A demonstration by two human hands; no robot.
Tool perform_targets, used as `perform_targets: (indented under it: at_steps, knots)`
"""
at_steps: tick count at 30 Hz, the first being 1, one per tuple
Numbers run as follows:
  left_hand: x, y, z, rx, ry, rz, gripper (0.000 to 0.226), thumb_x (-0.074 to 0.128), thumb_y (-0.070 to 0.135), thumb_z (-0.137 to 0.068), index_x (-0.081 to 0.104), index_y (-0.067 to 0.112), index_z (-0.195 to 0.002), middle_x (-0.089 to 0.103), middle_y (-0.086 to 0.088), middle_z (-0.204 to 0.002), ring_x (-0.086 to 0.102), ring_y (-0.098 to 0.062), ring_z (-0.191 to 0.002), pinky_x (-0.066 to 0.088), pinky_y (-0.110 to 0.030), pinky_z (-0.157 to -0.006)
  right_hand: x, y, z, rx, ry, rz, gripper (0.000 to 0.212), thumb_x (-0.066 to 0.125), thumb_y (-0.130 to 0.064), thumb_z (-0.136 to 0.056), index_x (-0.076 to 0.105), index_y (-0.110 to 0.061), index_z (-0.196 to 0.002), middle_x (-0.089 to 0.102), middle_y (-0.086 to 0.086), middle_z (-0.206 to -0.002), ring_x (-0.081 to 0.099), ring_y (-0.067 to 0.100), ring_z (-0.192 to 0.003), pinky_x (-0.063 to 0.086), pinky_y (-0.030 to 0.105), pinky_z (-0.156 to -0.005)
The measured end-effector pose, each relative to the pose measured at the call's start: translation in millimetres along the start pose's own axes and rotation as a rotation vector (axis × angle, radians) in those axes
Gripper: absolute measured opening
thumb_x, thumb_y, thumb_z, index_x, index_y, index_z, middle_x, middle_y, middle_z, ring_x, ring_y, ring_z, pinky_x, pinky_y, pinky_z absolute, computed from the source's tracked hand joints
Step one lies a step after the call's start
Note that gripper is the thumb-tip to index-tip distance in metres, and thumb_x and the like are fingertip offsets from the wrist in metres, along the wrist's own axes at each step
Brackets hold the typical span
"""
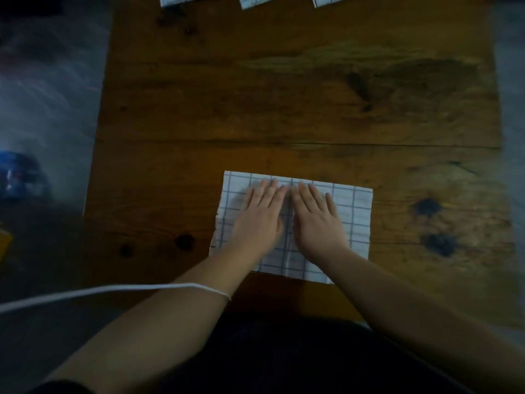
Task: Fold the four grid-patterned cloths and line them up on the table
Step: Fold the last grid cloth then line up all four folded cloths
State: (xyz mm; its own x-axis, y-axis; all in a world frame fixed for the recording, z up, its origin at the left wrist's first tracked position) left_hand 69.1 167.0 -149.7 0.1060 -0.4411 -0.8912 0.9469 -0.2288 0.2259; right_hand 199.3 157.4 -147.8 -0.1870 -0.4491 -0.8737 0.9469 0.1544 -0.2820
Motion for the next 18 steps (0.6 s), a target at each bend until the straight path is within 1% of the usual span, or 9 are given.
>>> perform_targets:
  at_steps: [3, 6, 8, 10, 13, 16, 18]
  knots:
    - [-2.0, -3.5, -19.1, 0.071, -0.007, -0.060, 0.065, 0.028, 0.041, -0.106, -0.004, 0.024, -0.161, -0.008, -0.004, -0.170, -0.015, -0.023, -0.155, -0.003, -0.049, -0.126, -1.2, 4.3, -13.5, 0.076, 0.018, -0.013, 0.059, 0.019, -0.036, -0.108, 0.001, -0.021, -0.162, -0.003, 0.001, -0.169, -0.012, 0.018, -0.154, 0.000, 0.047, -0.126]
    - [1.4, -12.2, -26.9, 0.144, -0.057, -0.150, 0.062, 0.015, 0.049, -0.107, -0.008, 0.028, -0.160, -0.011, -0.001, -0.169, -0.015, -0.023, -0.155, -0.004, -0.053, -0.124, 0.9, 5.2, -16.6, 0.048, 0.010, -0.011, 0.059, 0.016, -0.043, -0.108, 0.003, -0.020, -0.162, 0.000, 0.001, -0.169, -0.009, 0.017, -0.155, 0.001, 0.046, -0.126]
    - [2.2, -22.5, -24.5, 0.145, -0.063, -0.149, 0.060, 0.011, 0.051, -0.106, -0.009, 0.032, -0.159, -0.012, 0.001, -0.169, -0.015, -0.022, -0.154, -0.004, -0.054, -0.124, 1.5, 11.0, -14.4, 0.032, 0.004, -0.001, 0.060, 0.016, -0.043, -0.108, 0.004, -0.021, -0.162, 0.002, 0.000, -0.169, -0.008, 0.016, -0.155, 0.002, 0.046, -0.126]
    - [-0.6, -38.2, -18.8, 0.102, -0.036, -0.087, 0.058, 0.013, 0.049, -0.106, -0.003, 0.033, -0.160, -0.007, 0.002, -0.169, -0.013, -0.020, -0.155, -0.002, -0.053, -0.125, -1.1, 25.0, -9.1, 0.066, 0.011, -0.015, 0.059, 0.016, -0.044, -0.107, 0.005, -0.023, -0.162, 0.001, -0.002, -0.169, -0.008, 0.014, -0.155, 0.001, 0.046, -0.126]
    - [-6.1, -67.5, -10.0, 0.021, -0.014, -0.007, 0.057, 0.018, 0.044, -0.108, -0.001, 0.034, -0.160, -0.004, 0.003, -0.169, -0.013, -0.018, -0.154, -0.004, -0.049, -0.125, -6.8, 58.7, 5.0, 0.187, 0.022, -0.047, 0.058, 0.017, -0.045, -0.108, 0.003, -0.028, -0.161, -0.002, -0.007, -0.169, -0.012, 0.011, -0.153, -0.001, 0.047, -0.126]
    - [-6.1, -89.1, 0.3, -0.003, -0.025, -0.006, 0.058, 0.021, 0.042, -0.108, -0.002, 0.034, -0.160, -0.007, 0.004, -0.169, -0.014, -0.017, -0.154, -0.008, -0.046, -0.124, -12.9, 93.0, 21.3, 0.308, 0.041, -0.058, 0.058, 0.019, -0.044, -0.107, 0.004, -0.030, -0.161, -0.002, -0.008, -0.169, -0.011, 0.011, -0.154, -0.001, 0.050, -0.125]
    - [-7.6, -92.7, 4.6, -0.010, -0.020, -0.010, 0.058, 0.023, 0.041, -0.107, 0.000, 0.033, -0.160, -0.004, 0.003, -0.169, -0.012, -0.017, -0.154, -0.008, -0.046, -0.124, -17.2, 106.1, 28.9, 0.393, 0.052, -0.072, 0.061, 0.023, -0.043, -0.106, 0.003, -0.028, -0.161, -0.002, -0.006, -0.170, -0.010, 0.012, -0.154, -0.001, 0.052, -0.125]
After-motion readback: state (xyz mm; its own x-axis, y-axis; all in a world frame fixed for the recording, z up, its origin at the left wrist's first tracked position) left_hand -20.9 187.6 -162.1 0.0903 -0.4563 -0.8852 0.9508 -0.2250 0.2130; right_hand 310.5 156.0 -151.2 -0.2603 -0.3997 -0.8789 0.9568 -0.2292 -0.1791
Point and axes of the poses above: each hand's wrist, its own z-axis away from the middle knuckle, its own x-axis out of the palm, y = z × x, the point moved 6 cm from there along -z, towards the middle knuckle
